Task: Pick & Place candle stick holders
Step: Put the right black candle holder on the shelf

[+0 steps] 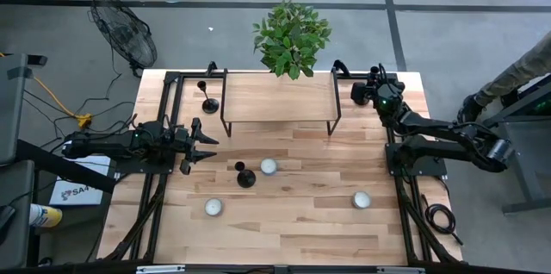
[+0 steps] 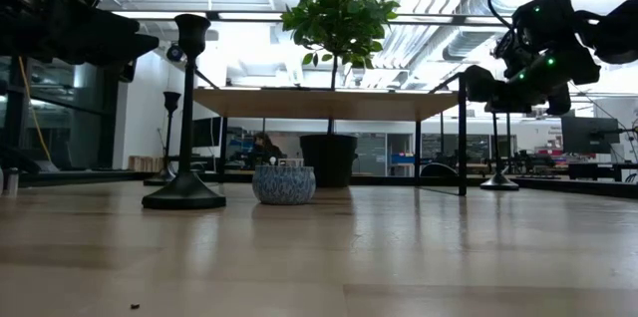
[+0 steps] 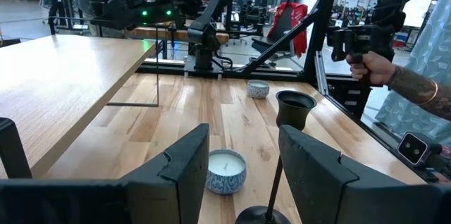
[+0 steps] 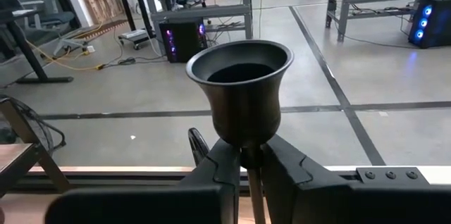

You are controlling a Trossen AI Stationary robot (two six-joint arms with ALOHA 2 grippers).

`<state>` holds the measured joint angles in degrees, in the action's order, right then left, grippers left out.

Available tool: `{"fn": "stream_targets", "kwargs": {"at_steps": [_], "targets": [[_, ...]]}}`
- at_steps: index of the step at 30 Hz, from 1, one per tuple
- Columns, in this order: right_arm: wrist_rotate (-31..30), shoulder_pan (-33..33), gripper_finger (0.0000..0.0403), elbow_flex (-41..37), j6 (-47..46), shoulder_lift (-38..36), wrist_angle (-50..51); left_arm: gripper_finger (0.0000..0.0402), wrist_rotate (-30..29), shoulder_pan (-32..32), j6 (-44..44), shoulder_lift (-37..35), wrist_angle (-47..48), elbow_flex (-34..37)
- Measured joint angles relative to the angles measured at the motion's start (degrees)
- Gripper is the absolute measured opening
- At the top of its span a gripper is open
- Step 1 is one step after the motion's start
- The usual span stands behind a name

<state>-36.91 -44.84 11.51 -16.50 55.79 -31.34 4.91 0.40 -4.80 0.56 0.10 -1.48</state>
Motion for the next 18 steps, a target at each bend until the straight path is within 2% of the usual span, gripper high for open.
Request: {"fn": "stream_targets", "kwargs": {"at_steps": [10,18], "targets": [[0.31,3.10,0.0025,1.42,3.70,-4.98,0.72,0.0170,0.00,-0.02,-0.02,0.00,0.00,0.00],[-0.11,6.22,0.0025,9.65,6.34,-9.72,16.40,0.0170,0.00,0.00,-0.02,0.01,0.00,-0.01]]}}
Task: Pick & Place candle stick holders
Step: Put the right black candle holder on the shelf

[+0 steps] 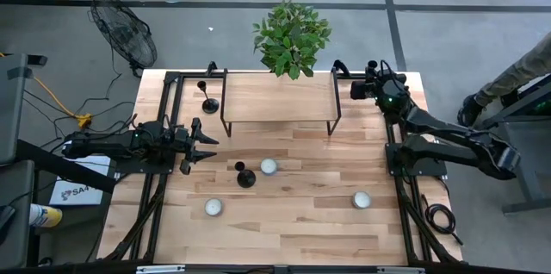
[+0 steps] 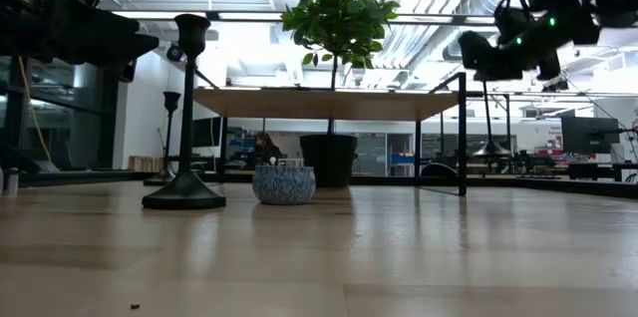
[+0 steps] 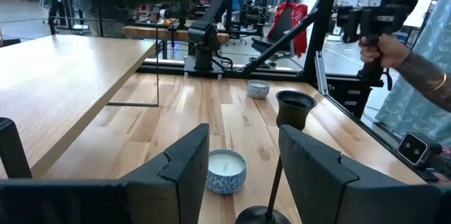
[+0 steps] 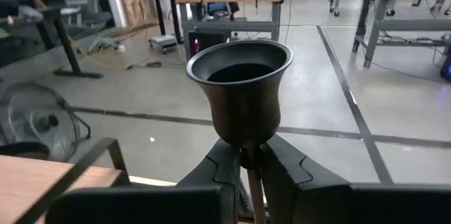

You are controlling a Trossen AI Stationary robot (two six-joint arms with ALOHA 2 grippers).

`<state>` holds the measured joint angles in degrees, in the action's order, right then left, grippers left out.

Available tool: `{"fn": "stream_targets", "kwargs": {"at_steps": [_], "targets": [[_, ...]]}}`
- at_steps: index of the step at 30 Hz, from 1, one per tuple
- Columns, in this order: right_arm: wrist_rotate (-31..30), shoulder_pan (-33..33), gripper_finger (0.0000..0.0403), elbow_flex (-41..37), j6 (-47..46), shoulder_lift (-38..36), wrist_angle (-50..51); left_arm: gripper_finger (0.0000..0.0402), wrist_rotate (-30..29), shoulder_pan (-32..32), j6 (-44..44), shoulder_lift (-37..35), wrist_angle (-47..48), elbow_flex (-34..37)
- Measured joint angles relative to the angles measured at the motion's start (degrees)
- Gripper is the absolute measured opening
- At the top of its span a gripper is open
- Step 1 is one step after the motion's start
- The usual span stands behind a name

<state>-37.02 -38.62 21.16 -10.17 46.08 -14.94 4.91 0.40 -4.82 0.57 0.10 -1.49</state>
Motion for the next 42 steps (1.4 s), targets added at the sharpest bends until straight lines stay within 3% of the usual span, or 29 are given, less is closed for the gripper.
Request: {"fn": "stream_targets", "kwargs": {"at_steps": [8,13,26,42], "targets": [[1.09,1.30,0.0025,11.61,2.04,-0.82,15.30,0.0170,0.00,-0.02,0.02,-0.01,0.00,0.00],[4.02,1.28,0.0025,17.13,3.41,-0.82,18.87,0.0170,0.00,-0.02,0.00,-0.01,0.00,0.01],[12.75,1.28,0.0025,26.75,4.08,-0.80,23.80,0.0170,0.00,-0.02,0.02,0.00,0.00,0.00],[26.01,1.28,0.0025,31.74,-0.12,-0.47,23.77,0.0170,0.00,0.00,0.02,0.01,0.00,0.01]]}}
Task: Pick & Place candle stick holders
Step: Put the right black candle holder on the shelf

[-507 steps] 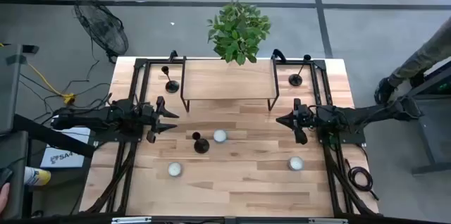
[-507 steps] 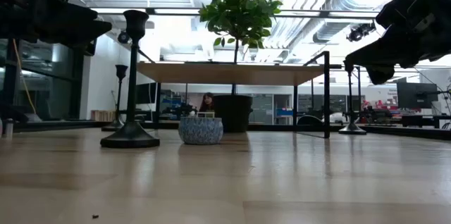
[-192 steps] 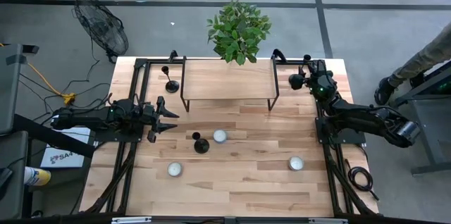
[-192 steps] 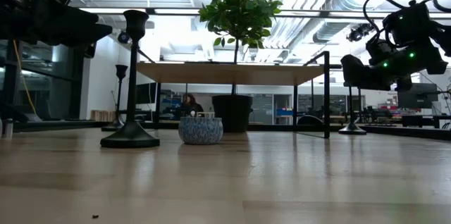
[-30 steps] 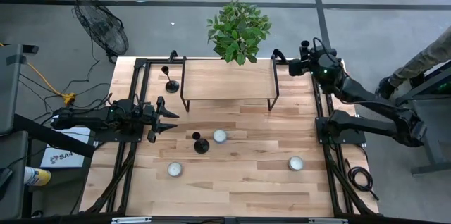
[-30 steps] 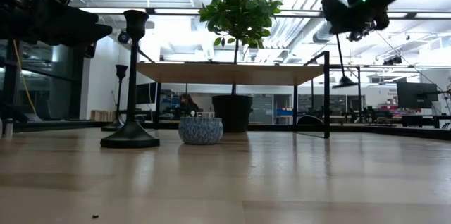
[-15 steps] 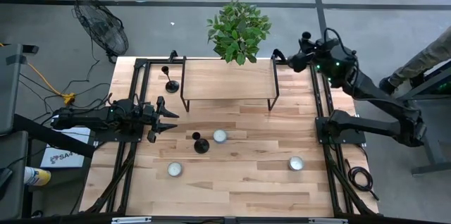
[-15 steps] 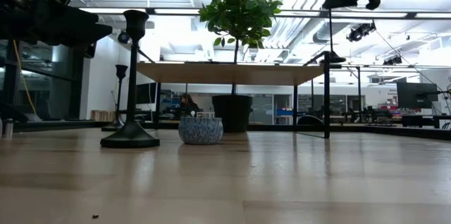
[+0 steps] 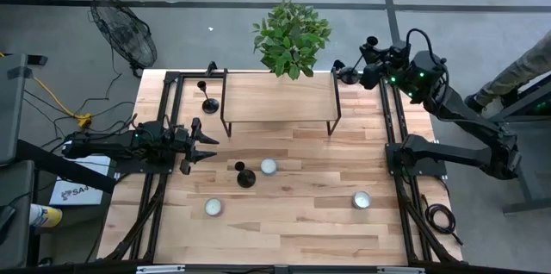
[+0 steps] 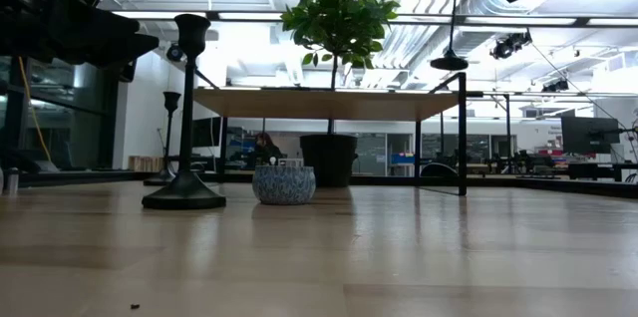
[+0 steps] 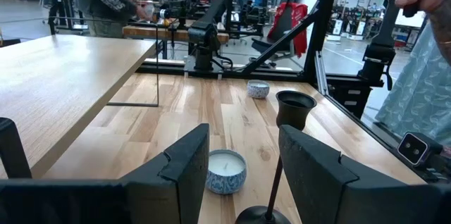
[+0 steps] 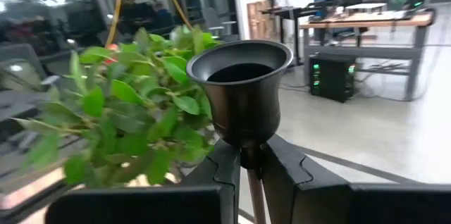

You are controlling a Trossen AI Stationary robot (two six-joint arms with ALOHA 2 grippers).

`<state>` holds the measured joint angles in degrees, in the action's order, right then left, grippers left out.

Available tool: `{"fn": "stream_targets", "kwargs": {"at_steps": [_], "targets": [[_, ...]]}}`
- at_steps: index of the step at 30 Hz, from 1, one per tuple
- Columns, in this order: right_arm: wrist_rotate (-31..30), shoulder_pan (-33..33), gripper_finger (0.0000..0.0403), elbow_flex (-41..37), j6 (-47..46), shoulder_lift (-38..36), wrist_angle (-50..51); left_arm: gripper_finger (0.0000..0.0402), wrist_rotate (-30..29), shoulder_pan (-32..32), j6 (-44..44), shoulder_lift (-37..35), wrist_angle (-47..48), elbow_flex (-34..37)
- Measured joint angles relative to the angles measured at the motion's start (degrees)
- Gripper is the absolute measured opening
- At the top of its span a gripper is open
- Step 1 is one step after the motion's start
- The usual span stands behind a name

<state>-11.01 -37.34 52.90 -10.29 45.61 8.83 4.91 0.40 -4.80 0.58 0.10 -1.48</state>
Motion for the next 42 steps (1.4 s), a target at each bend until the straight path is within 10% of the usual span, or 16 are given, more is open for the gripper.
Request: {"fn": "stream_targets", "kwargs": {"at_steps": [26,42], "targets": [[7.42,6.00,0.0025,6.01,-1.26,16.94,-1.13,0.0170,-0.01,0.00,-0.01,-0.01,0.00,-0.01],[-4.59,7.52,0.0025,6.01,-0.02,23.82,-3.92,0.0170,0.00,-0.01,-0.01,0.00,0.00,-0.01]]}}
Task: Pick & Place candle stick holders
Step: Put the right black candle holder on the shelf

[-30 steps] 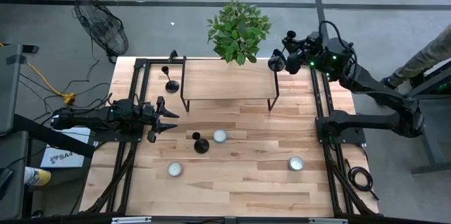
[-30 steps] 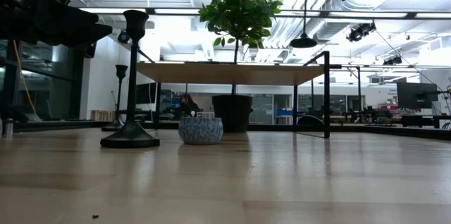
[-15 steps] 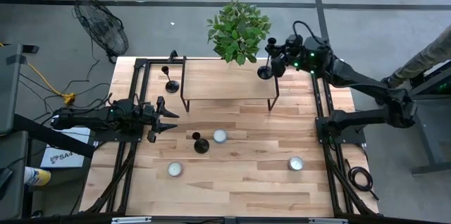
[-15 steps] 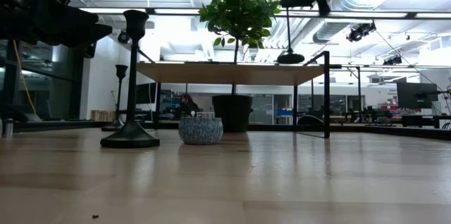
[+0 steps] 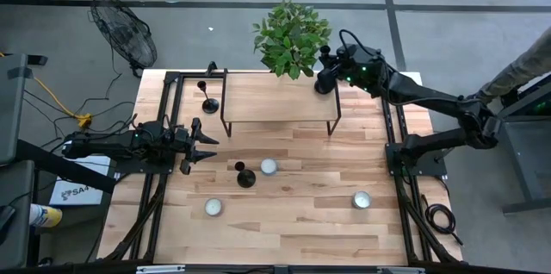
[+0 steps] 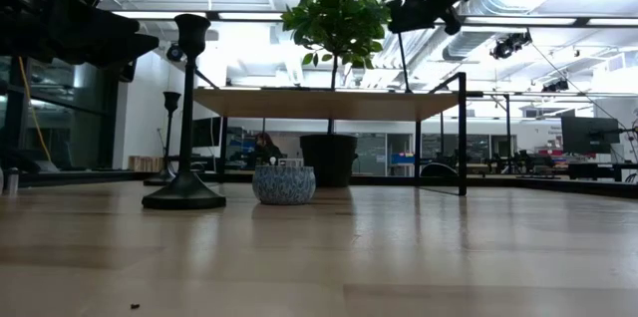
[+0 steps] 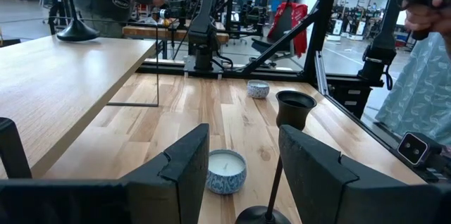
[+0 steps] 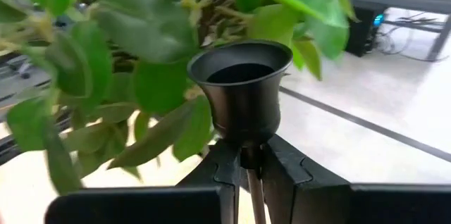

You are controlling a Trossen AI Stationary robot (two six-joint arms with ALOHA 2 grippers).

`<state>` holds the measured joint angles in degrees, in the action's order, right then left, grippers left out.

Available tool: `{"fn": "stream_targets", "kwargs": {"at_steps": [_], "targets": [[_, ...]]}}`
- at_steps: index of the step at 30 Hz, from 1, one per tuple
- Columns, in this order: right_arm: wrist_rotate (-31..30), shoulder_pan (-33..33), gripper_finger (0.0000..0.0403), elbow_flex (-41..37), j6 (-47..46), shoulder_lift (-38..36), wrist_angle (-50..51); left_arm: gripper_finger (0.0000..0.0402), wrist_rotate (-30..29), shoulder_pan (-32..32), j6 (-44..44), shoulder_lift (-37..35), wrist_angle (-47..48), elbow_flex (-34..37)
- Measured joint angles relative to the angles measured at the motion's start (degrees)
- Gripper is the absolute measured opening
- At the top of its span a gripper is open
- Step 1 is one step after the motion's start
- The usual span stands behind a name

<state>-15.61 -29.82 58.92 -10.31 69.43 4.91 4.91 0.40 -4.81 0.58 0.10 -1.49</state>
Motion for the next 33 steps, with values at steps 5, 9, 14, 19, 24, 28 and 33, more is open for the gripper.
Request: {"fn": "stream_targets", "kwargs": {"at_steps": [5,9,14,19,24,28,33], "targets": [[-2.39,0.00,0.0025,0.00,-0.05,0.00,0.04,0.0170,0.00,-0.01,-0.01,0.00,0.00,-0.01],[-2.92,0.00,0.0025,-0.20,-0.45,0.00,-0.58,0.0170,0.00,0.01,-0.01,0.00,0.00,-0.01],[-1.68,0.00,0.0025,-3.00,-2.13,0.00,-5.00,0.0170,0.00,0.00,0.00,-0.01,0.00,-0.01],[-3.81,0.99,0.0025,-5.16,-2.07,-0.11,-9.11,0.0170,-0.02,-0.01,0.00,0.00,0.00,-0.01],[-4.46,1.97,0.0025,-5.49,-1.70,-0.07,-11.13,0.0170,0.00,-0.01,-0.01,0.00,0.00,-0.01],[-6.80,2.29,0.0025,-5.49,-2.15,-0.07,-11.06,0.0170,0.00,0.01,-0.01,-0.01,0.00,0.00],[-7.48,2.29,0.0025,-5.49,-2.75,-0.07,-11.07,0.0170,0.00,0.01,0.01,0.00,0.00,-0.01]]}}
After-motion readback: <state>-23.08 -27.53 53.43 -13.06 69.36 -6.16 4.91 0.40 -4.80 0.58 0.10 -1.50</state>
